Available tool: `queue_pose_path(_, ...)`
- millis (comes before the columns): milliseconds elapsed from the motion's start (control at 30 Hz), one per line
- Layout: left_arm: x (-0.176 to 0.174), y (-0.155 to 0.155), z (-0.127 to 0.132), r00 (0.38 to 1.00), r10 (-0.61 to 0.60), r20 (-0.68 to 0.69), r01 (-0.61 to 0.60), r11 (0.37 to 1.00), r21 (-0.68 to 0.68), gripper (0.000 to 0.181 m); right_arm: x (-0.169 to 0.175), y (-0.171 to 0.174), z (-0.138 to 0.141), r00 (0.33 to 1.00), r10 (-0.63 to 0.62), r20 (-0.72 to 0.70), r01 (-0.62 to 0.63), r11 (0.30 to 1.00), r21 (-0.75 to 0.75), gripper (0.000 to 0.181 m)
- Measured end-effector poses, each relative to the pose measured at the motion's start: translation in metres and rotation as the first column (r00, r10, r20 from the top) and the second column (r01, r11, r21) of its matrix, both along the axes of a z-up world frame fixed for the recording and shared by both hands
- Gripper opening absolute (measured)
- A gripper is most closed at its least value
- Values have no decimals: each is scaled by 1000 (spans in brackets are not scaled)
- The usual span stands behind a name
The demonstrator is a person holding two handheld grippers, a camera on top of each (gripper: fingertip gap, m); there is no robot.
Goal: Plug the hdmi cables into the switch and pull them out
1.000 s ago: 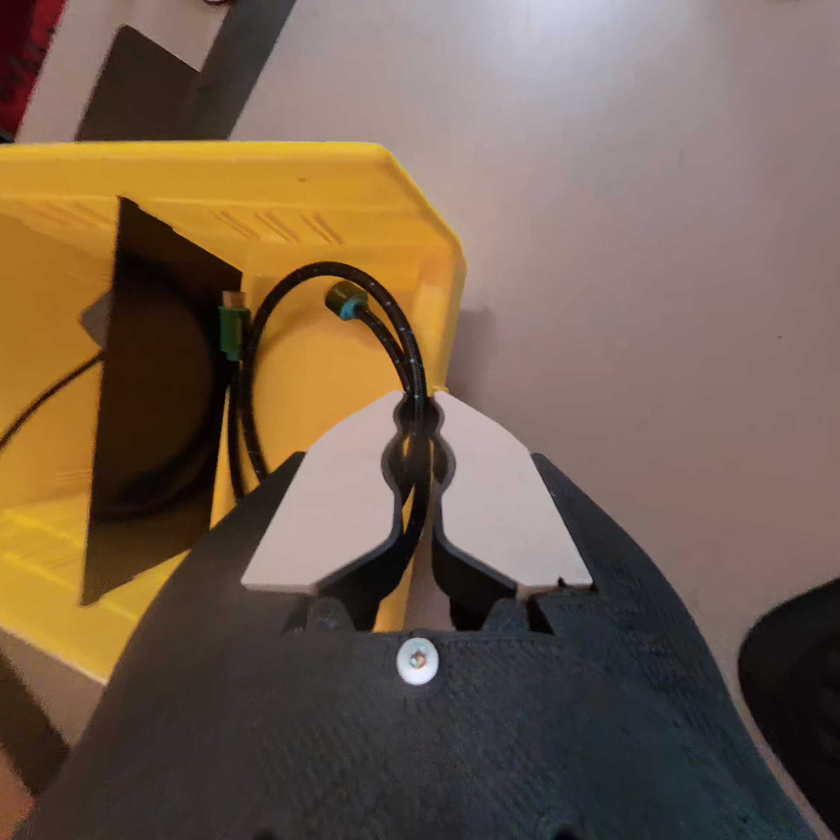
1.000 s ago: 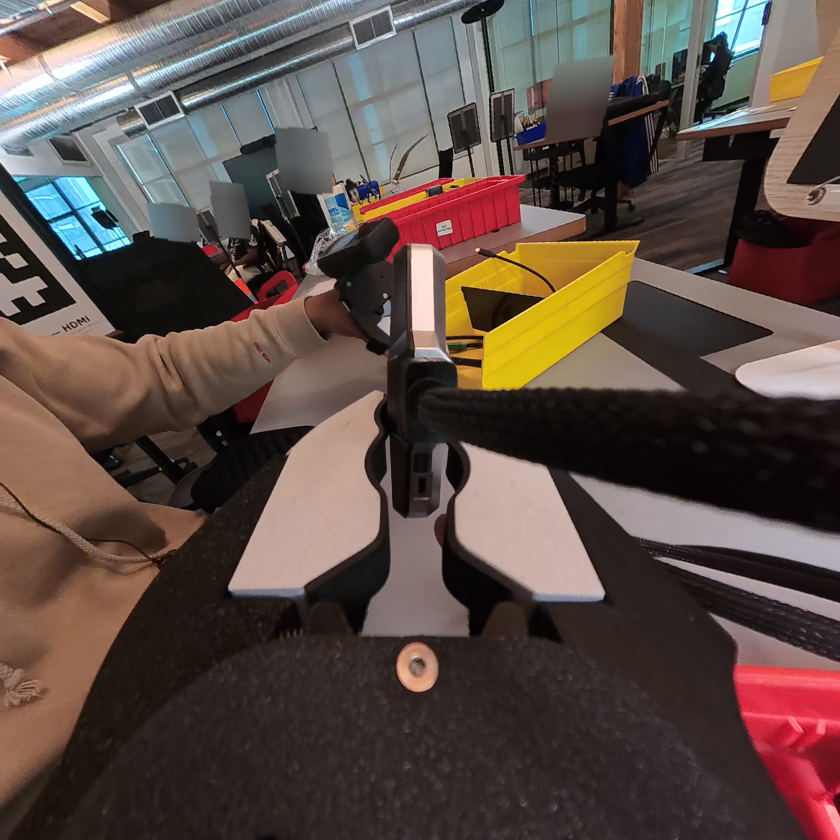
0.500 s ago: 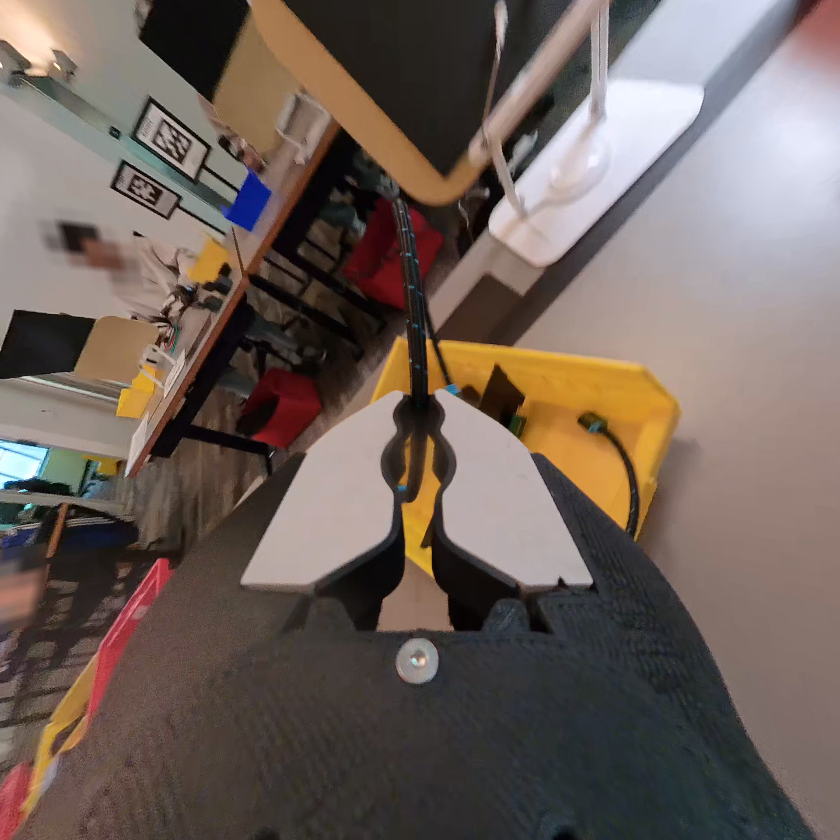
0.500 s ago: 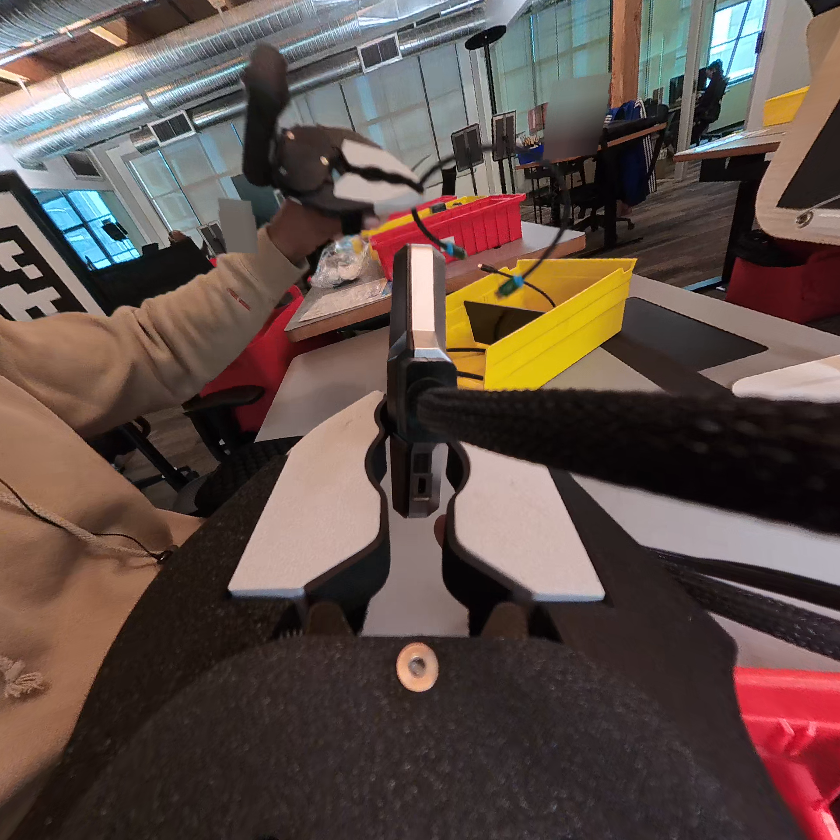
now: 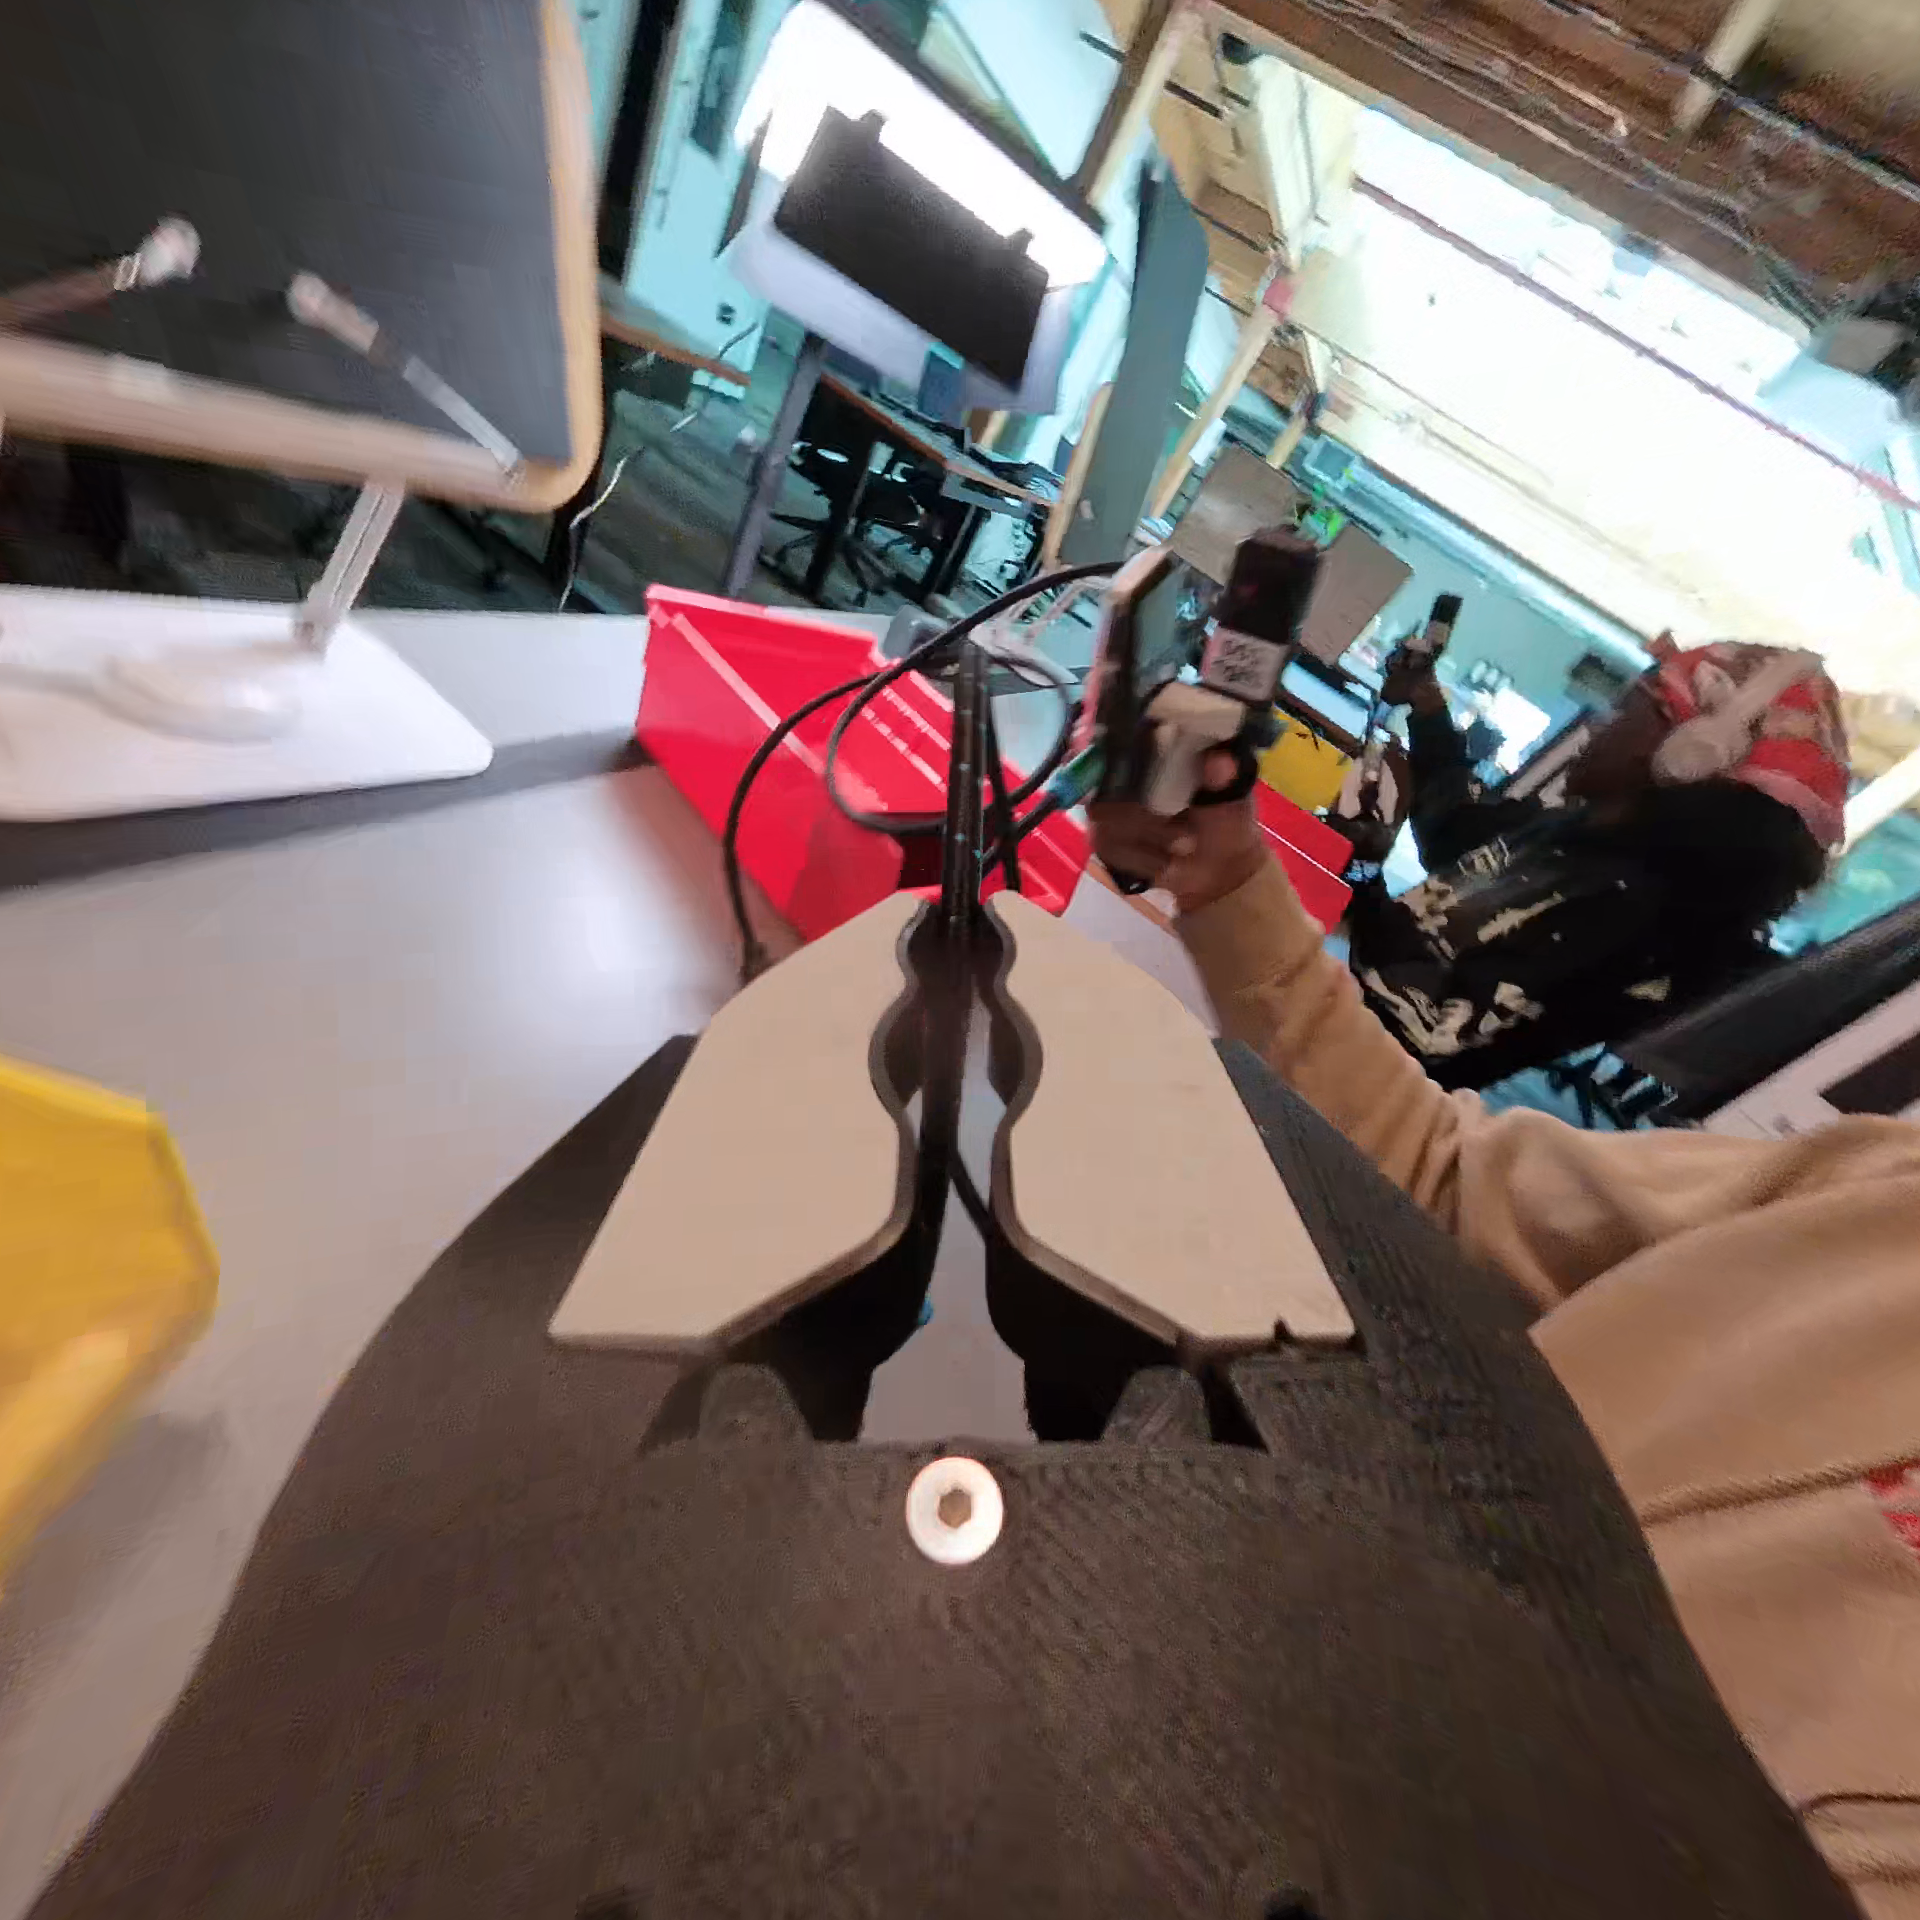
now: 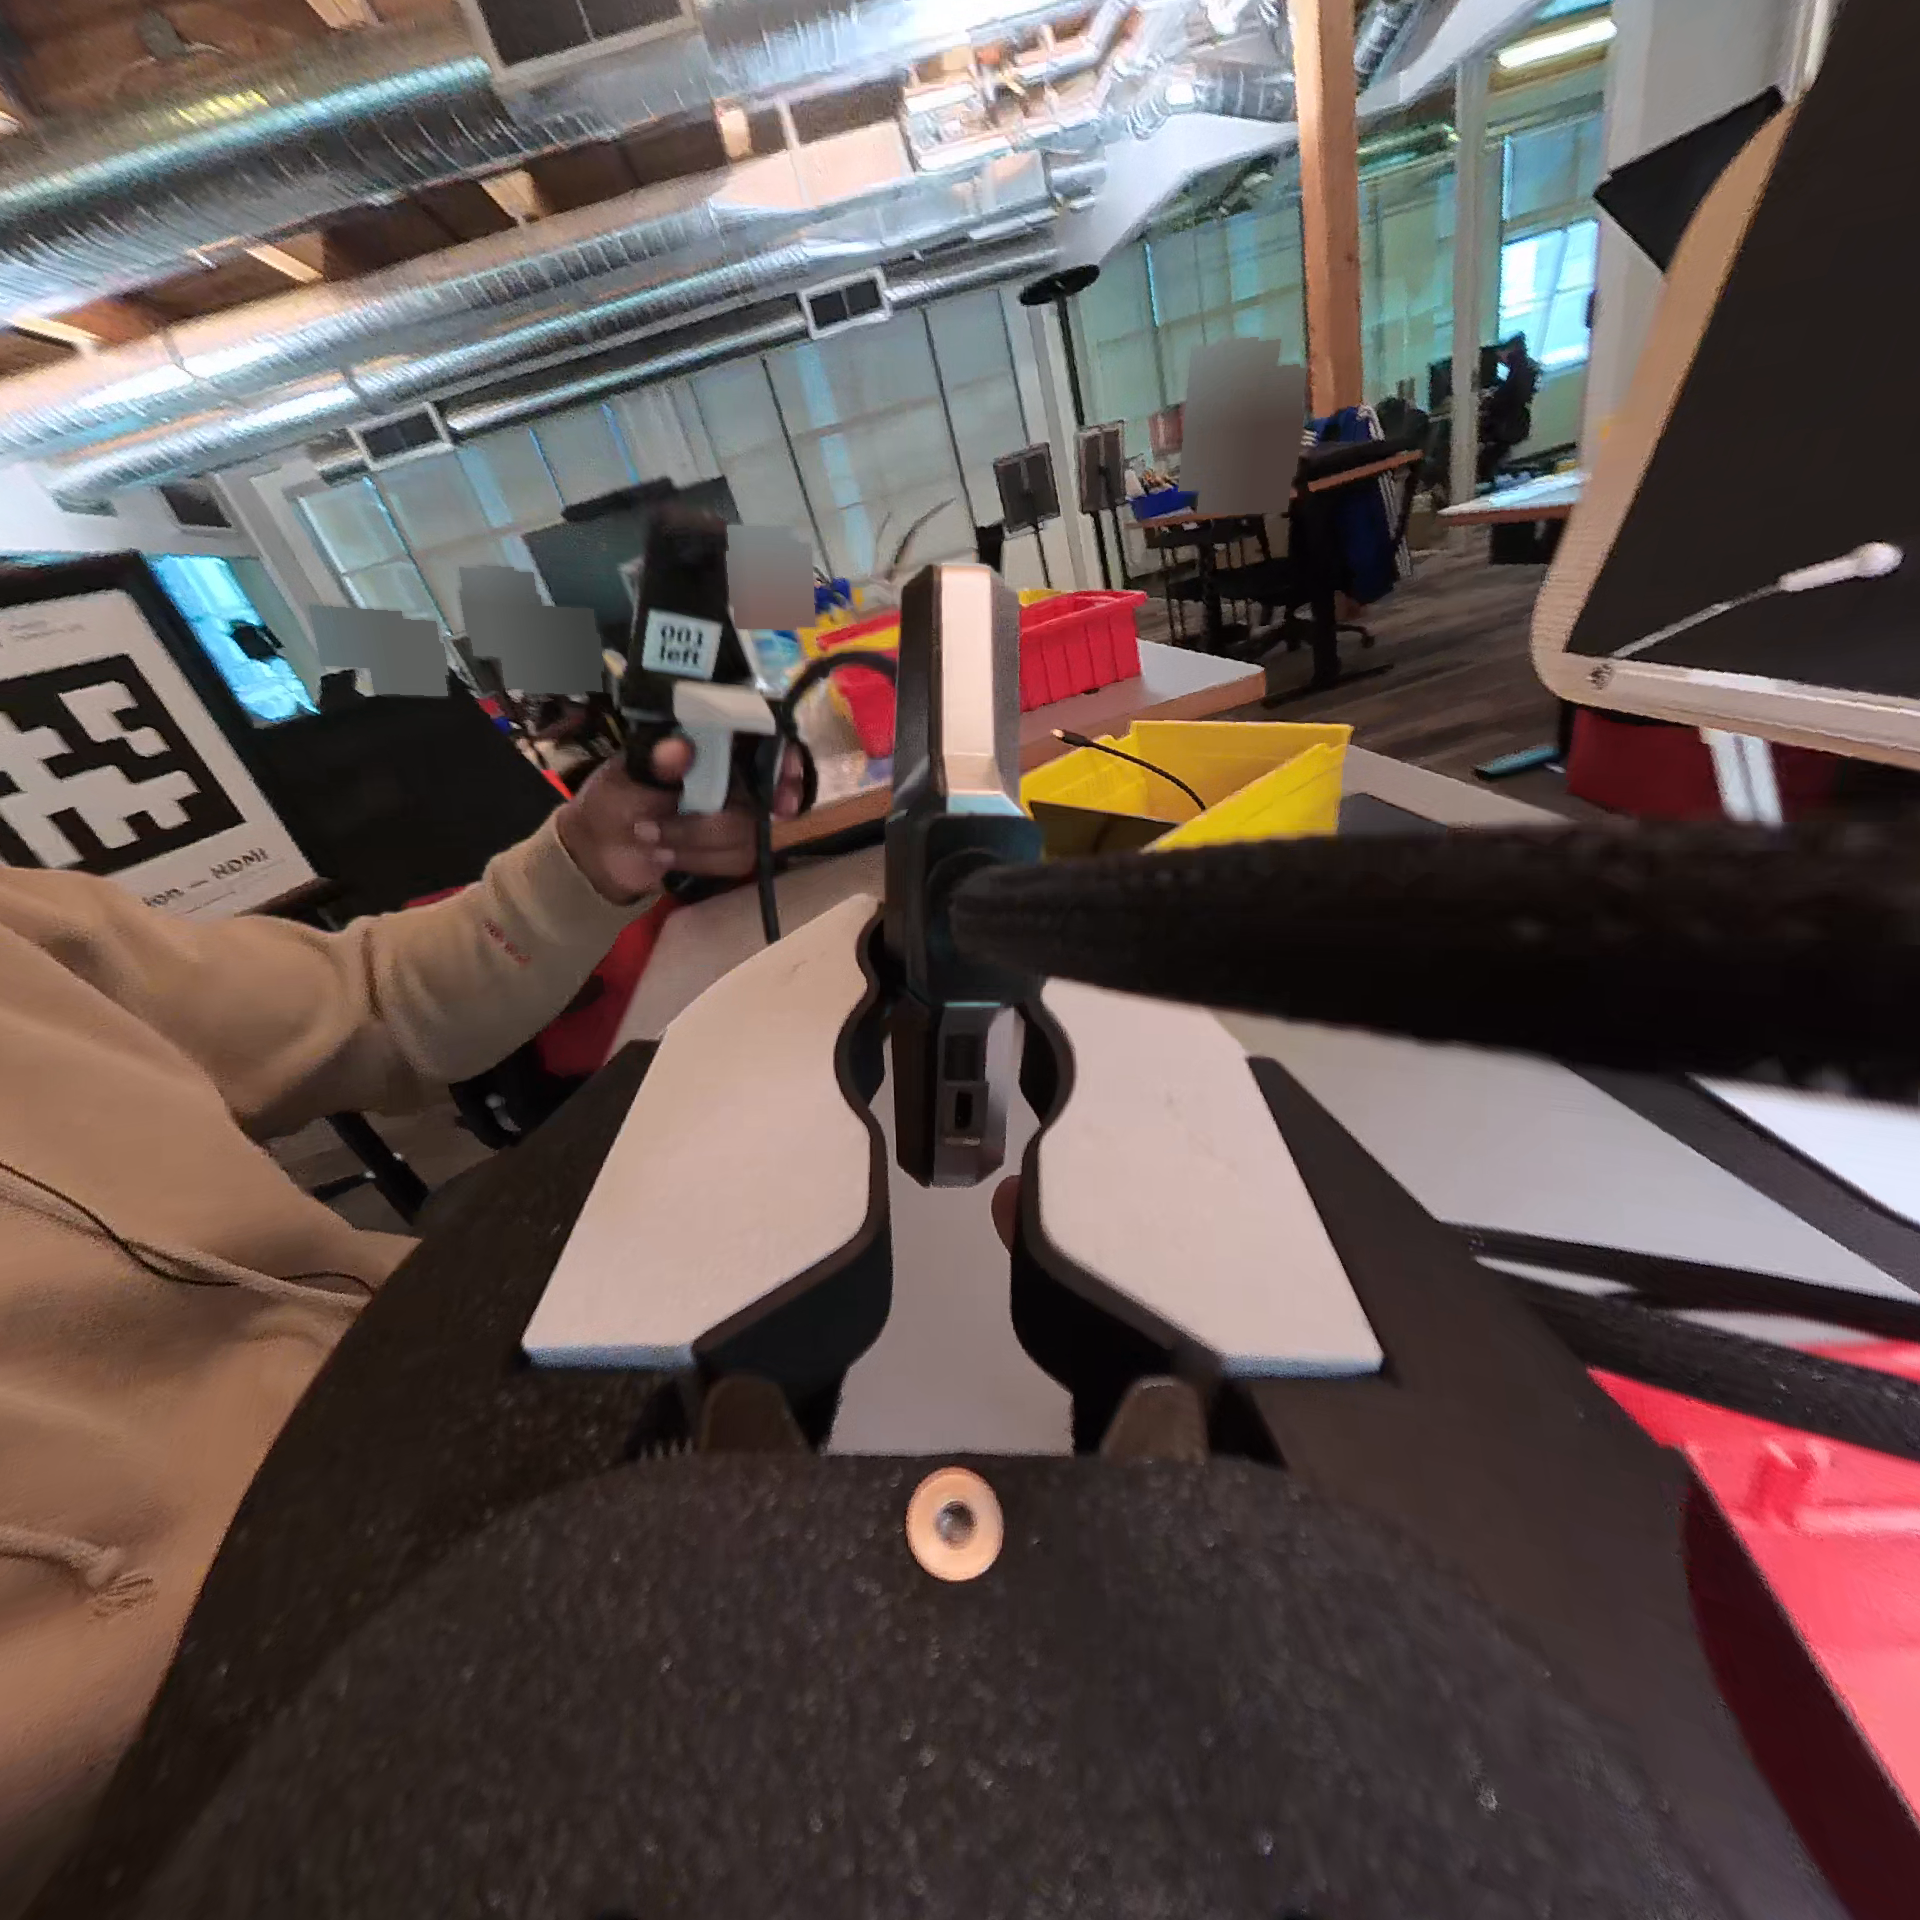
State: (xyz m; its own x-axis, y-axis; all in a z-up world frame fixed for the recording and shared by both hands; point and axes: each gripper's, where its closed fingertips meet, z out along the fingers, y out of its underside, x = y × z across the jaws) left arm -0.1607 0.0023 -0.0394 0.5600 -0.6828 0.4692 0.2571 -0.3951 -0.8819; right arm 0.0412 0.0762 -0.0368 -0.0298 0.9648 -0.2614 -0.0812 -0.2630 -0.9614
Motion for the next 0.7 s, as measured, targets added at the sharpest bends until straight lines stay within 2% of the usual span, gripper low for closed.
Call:
queue_pose_path(133,-17,9,-73,990,105,92,-92,987,-135,7,10,13,-15,994,-68,83,67,998,23,22)
queue_pose_path(267,-40,3,-110,976,203,80,-185,965,-188,7,15,29,-21,989,-122,88,122,992,7,22)
queue_pose_path(467,-80,-2,-137,931,365,7,-353,906,-235,8,19,41,-14,989,-146,-2,145,989,-40,22)
queue_pose_path(633,-101,-8,-141,882,411,-230,-440,893,-94,18,15,39,-17,990,-142,9,142,990,-23,22)
queue_pose_path(700,-98,-13,-135,877,360,-319,-390,920,-34,21,14,38,-17,990,-138,7,139,990,-22,22)
